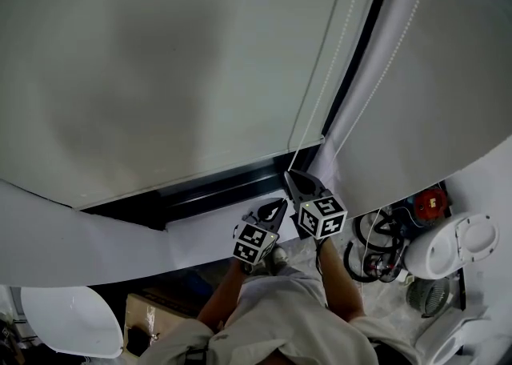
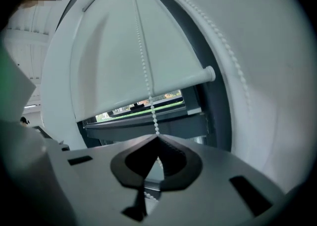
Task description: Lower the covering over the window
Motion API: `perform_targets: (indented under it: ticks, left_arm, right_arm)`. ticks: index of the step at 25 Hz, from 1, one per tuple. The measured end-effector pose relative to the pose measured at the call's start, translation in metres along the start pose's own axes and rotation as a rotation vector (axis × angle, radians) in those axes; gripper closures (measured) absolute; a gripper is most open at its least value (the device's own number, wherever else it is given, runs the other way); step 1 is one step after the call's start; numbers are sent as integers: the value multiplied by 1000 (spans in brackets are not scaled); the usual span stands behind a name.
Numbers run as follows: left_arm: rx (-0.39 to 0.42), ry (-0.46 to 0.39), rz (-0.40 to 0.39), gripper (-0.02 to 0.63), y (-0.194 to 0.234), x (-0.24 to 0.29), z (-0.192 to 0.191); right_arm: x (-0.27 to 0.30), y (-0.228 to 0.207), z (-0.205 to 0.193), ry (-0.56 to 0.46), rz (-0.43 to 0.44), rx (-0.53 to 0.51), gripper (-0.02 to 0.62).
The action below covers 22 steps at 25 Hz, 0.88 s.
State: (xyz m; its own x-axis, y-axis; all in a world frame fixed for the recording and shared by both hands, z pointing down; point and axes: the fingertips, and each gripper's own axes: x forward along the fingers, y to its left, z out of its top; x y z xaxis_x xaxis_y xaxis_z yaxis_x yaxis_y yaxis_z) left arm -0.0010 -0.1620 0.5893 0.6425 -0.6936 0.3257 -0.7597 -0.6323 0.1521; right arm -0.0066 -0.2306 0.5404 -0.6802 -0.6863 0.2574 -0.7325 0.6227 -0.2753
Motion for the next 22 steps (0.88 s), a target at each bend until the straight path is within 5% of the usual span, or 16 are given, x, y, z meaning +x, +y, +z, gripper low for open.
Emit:
perform_targets:
  ticks: [12,22]
  left_arm:
    - [-28,6,14,586,8,-12,-12]
    - [-34,-14,33,586,9,-12,-3]
  right_arm:
    - [21,-8,-51,91,-14,45,600]
    - [19,-14,-46,83,-19,29,599]
